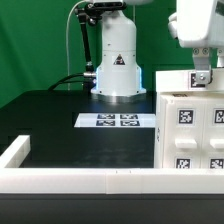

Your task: Assemble cabinet

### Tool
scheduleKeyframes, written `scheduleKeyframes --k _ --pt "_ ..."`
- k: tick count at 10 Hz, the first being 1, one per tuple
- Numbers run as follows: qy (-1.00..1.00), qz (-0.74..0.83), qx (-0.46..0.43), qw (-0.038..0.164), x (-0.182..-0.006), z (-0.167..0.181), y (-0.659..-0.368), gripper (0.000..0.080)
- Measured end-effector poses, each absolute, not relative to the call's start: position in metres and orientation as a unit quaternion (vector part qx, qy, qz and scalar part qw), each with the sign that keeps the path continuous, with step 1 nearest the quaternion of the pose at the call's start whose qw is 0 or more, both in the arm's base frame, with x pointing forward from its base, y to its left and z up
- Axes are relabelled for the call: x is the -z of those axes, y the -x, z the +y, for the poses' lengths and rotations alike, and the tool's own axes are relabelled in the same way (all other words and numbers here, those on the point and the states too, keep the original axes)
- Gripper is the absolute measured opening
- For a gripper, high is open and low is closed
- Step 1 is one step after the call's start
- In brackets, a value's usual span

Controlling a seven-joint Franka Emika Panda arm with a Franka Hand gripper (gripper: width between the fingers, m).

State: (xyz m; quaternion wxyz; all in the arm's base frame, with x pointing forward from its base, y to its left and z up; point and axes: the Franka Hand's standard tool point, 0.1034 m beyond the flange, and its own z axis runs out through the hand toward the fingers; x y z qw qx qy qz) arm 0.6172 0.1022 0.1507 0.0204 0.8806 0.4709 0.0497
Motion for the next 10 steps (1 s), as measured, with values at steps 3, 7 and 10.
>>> scheduleKeyframes --k 3,7,10 --pt "-0.891 0.451 -0.05 0.02 -0.151 0.1007 -0.6176 0.0561" --pt "-0.927 0.371 -0.052 0.015 -0.1505 0.0989 -0.6177 0.0564" --pt "-0.971 0.233 -0.054 0.009 -0.1503 0.0964 -0.6182 0.0564"
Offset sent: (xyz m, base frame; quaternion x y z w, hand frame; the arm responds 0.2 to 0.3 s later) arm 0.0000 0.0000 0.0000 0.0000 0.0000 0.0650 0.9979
